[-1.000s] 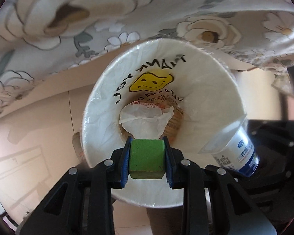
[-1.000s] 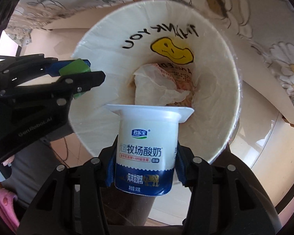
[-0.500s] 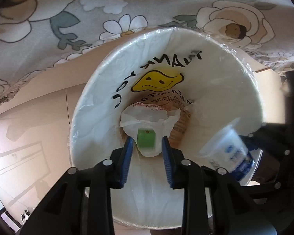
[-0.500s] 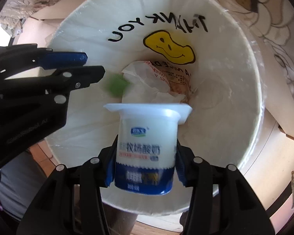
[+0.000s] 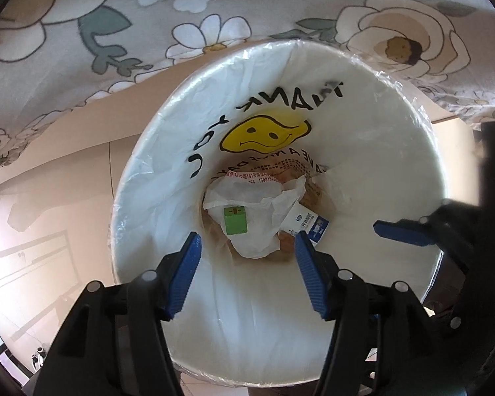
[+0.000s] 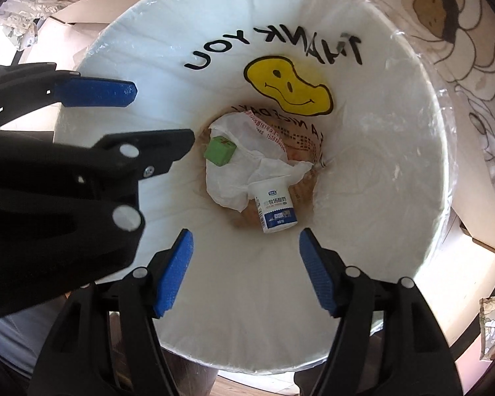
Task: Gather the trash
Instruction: 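Move both open tools back over the items on the bed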
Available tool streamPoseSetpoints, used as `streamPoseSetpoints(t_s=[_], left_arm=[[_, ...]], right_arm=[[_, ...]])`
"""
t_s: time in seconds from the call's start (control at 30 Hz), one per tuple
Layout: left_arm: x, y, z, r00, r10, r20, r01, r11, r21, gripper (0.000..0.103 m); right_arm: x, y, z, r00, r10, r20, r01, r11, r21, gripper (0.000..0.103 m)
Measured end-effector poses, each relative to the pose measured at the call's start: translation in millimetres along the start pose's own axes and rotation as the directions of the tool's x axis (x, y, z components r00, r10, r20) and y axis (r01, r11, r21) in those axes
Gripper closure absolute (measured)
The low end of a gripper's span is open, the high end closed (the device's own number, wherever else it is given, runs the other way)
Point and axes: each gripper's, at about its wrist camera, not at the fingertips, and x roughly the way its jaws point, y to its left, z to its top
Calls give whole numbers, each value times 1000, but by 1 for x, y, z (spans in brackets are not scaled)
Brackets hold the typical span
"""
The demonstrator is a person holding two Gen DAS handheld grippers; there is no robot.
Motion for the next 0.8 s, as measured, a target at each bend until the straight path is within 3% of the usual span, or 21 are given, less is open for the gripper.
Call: streamPoseSetpoints(t_s=[0.37, 0.67, 0.8], left_arm=[[-17, 3, -10, 1000, 10, 12, -10, 1000, -5, 42], [-79, 10, -32, 995, -5, 96, 6, 1000, -15, 42], [-115, 7, -43, 990, 34, 136, -34, 999, -2, 40]], right_arm=[[-21, -6, -11, 999, -23, 35, 22, 999, 27, 36], [-61, 3, -35, 995, -42, 86, 41, 999, 10, 36], [-89, 7, -49, 990, -73, 121, 74, 997, -6, 36]])
